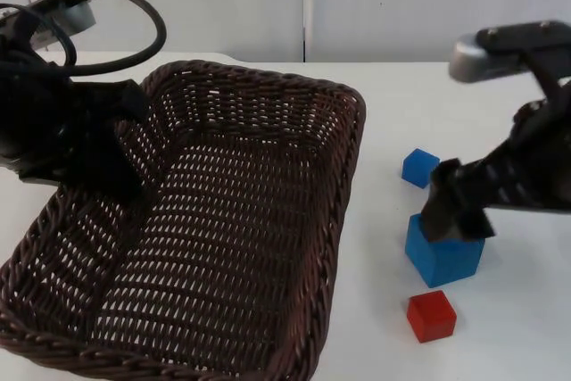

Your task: Pick up the basket with the left hand and place the largest block into the basket with the right hand.

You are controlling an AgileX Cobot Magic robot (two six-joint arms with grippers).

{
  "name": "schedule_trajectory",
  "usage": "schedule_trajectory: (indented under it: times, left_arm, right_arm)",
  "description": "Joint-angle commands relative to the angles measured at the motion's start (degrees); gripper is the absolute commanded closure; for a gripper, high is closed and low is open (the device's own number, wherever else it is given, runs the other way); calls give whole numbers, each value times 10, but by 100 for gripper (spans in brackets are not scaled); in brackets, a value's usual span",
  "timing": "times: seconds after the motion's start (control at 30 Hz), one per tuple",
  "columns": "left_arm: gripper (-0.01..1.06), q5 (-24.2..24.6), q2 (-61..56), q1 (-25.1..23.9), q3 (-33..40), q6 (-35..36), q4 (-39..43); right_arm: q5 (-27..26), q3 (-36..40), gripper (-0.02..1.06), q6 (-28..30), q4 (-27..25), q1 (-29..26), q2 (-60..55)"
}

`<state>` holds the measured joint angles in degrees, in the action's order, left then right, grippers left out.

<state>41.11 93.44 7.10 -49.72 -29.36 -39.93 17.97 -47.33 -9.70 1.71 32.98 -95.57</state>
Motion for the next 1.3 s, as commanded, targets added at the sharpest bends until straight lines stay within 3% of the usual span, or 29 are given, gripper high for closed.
schedule_trajectory:
  times: [0.0,0.33,0.83,1.27]
  left_arm:
    - [105,4,-9,1,2,5,-18]
    - [105,1,-9,1,2,5,-18]
    - [105,1,-9,1,2,5,-15]
    - [105,-5,-9,1,2,5,-15]
  right_arm:
    - [-12,-15,-1,-18,11,4,-17]
    - [2,-96,-1,-29,29,4,-124]
    - [-47,-103,-1,-35,31,-5,-163]
    - [-30,-103,-1,-35,31,-14,-194]
